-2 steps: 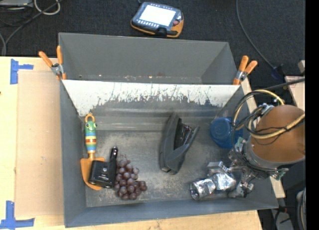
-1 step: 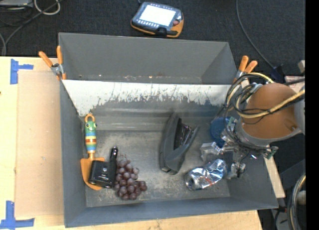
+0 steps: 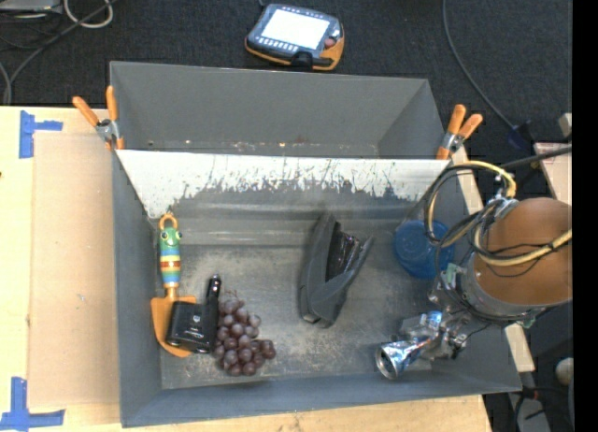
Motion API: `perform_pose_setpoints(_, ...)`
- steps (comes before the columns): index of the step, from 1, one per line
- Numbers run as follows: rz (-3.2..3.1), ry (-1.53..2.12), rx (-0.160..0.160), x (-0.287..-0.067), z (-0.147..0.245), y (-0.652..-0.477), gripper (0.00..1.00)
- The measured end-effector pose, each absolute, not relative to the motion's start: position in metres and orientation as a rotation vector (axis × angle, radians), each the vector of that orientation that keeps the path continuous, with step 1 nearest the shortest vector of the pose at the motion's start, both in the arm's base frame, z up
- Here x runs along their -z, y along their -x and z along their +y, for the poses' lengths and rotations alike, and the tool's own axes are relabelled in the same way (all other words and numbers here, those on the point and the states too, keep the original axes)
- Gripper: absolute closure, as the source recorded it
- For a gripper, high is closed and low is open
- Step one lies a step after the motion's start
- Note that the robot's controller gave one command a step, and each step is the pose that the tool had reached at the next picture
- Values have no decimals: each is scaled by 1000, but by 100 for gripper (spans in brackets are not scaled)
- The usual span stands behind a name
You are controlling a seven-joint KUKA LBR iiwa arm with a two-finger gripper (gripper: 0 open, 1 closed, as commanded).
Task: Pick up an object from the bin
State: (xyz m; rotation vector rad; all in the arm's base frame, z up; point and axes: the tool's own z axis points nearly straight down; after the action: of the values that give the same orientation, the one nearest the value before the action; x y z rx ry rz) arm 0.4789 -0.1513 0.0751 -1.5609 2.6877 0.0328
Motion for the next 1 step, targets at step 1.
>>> perform_pose_setpoints(1,2688,1561,-33,-75,-151,-479,100)
